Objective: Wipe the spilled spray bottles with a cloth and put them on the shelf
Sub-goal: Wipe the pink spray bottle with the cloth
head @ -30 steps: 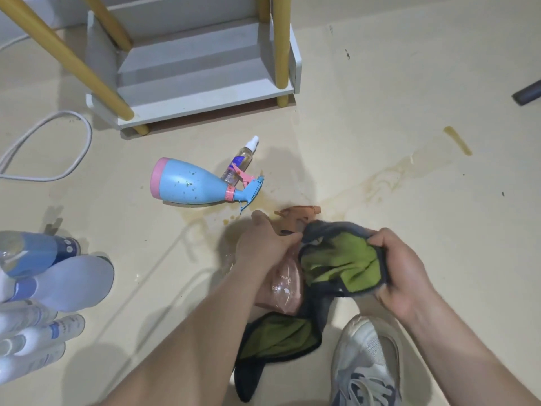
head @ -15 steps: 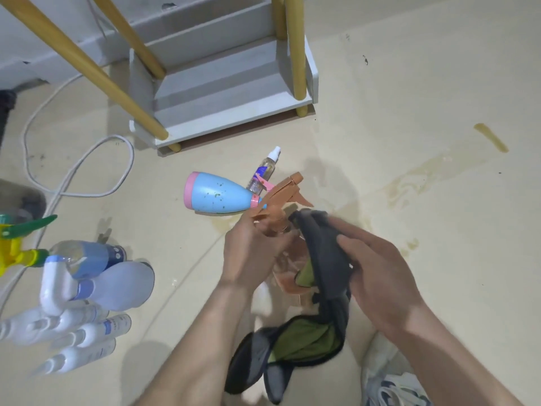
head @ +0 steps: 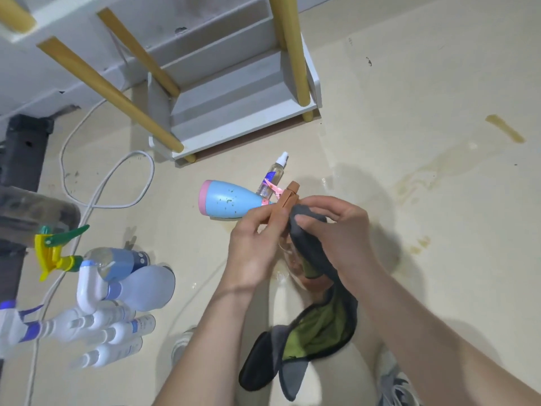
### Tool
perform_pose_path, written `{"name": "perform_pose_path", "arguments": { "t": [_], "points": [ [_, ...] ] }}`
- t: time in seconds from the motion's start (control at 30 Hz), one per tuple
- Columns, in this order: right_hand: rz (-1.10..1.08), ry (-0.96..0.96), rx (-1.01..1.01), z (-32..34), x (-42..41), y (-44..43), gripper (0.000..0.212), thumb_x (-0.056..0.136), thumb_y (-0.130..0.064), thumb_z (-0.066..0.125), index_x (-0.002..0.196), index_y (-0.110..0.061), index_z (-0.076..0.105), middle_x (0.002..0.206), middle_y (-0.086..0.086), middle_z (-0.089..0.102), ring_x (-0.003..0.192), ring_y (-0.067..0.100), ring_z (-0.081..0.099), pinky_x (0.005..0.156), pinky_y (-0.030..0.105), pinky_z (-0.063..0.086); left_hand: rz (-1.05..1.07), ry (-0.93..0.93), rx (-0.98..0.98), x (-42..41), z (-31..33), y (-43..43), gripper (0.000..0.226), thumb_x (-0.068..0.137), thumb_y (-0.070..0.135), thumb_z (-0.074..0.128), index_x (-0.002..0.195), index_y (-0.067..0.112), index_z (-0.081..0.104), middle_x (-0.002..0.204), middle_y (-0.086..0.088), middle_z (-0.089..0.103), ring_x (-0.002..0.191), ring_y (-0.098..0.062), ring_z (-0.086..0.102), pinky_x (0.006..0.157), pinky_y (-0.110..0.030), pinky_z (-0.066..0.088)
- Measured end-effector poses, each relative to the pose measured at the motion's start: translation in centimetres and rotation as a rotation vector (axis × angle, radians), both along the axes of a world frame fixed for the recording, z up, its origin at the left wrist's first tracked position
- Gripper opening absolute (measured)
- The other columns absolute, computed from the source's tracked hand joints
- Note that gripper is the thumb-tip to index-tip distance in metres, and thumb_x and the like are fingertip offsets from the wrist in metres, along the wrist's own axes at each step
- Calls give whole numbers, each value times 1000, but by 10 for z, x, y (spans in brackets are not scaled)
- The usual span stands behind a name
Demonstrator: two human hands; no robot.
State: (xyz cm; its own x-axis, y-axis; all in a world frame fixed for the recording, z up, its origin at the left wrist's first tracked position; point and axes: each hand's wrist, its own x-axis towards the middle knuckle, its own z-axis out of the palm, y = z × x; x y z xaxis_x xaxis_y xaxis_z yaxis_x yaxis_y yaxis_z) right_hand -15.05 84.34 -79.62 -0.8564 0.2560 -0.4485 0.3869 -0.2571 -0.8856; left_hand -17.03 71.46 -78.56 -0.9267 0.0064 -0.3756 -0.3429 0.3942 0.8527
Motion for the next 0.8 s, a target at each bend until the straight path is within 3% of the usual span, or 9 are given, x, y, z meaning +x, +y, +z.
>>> {"name": "perform_pose_path", "arguments": {
  "t": [0.1,0.2,0.27,0.33,0.43,0.53,0.6,0.7,0.8],
  "points": [
    [-54,32,64,-2,-2,-6,19,77,1,76,89,-12,69,67,-15,72,59,-5,63,57,7,45,68,33,33,-4,-1,-4,42,86,44,52,87,6,69,88,-22,66,80,-25,61,91,-54,52],
    [-122,15,75,-6,-12,-16,11,80,1,74,85,-8,71,59,-18,68,53,-6,61,54,8,45,14,24,96,1,-1,-3,24,90,23,60,112,20,71,97,-3,74,97,-17,67,90,-38,55],
    [-137,10,114,-8,-19,-19,11,81,-3,73,83,-14,75,68,-15,72,63,-3,65,64,13,49,-25,8,143,6,-2,-1,42,91,2,59,125,26,65,111,6,73,107,-11,65,91,-23,52],
    [-57,28,202,-4,-14,-23,19,81,-4,72,78,-22,76,75,-15,73,69,-3,66,68,11,48,31,45,124,10,-4,1,49,90,-4,55,124,30,66,112,13,72,108,-5,65,91,-18,50],
    [45,117,276,5,-1,-25,26,82,-1,71,74,-26,74,80,-14,72,76,-4,67,68,5,45,57,101,-42,11,-2,2,45,89,5,57,105,45,70,90,22,73,88,0,67,75,-10,48],
    [-38,53,294,0,-23,-18,21,82,-5,70,76,-24,76,77,-14,73,73,-2,67,69,11,50,82,98,-126,13,-4,9,23,90,23,62,85,45,68,78,9,70,71,-7,62,71,-27,50],
    [-54,4,272,-3,-35,-14,17,84,-7,69,80,-21,77,75,-11,73,71,1,67,68,16,53,116,106,-147,16,-5,13,23,90,26,62,95,48,69,80,2,69,76,-18,63,70,-25,50],
    [-51,58,234,14,-17,-6,12,85,-5,71,82,-16,76,76,-9,74,68,-1,67,61,8,48,135,147,-170,14,-2,15,40,90,24,60,116,55,63,76,0,65,74,-21,57,58,-11,41],
    [-25,213,187,29,3,-10,22,81,1,73,77,-20,75,77,-6,74,69,-2,67,59,10,49,105,157,-198,17,-3,18,37,91,20,58,106,53,67,71,9,66,66,-11,56,59,-16,42]
  ]
}}
